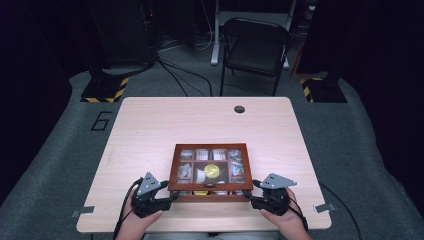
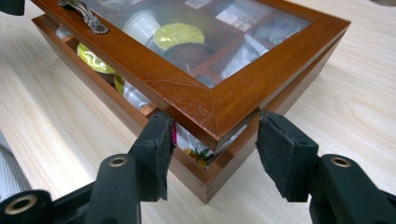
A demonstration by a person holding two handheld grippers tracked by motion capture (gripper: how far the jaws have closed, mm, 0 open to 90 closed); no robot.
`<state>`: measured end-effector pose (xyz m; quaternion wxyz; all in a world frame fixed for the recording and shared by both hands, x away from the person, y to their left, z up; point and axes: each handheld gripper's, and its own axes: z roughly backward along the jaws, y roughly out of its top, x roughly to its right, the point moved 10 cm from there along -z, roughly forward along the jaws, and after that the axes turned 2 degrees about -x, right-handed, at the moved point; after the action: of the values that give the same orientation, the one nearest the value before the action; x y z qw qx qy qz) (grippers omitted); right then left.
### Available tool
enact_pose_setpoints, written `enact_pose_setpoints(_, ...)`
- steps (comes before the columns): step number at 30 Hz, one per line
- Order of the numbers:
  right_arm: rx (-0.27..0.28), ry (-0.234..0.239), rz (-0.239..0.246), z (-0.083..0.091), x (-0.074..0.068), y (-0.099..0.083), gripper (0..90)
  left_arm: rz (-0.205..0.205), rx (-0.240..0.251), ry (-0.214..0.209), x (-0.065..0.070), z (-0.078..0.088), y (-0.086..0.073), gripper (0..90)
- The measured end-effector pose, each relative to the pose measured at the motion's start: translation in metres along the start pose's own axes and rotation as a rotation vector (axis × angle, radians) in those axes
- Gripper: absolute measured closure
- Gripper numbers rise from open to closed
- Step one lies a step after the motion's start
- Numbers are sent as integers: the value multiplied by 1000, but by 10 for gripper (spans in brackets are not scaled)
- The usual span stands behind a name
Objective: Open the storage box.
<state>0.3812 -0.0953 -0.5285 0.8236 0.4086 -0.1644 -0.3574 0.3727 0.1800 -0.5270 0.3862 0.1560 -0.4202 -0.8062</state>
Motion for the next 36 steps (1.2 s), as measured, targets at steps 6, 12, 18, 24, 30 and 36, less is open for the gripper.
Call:
enact_pose_setpoints(6,29,-3,-10,3,2,10,443,-1,26,-1,-2,4,10,407)
enact_pose_setpoints(12,61,-6,-17,12,5,28,448,-2,56,-7,-6,12,30,404)
enact_pose_setpoints(18,92,17,-54,17,11,44,463,-18,89,12,-10,17,48,415)
enact_pose_setpoints(24,130,25,-97,22,20,67,466,-41,109,29,-15,22,69,421)
enact_pose_setpoints(30,123,6,-65,25,24,85,463,-34,119,35,-23,22,88,418)
enact_pose_setpoints(36,121,-14,-39,25,31,103,451,-17,127,45,-30,20,103,411)
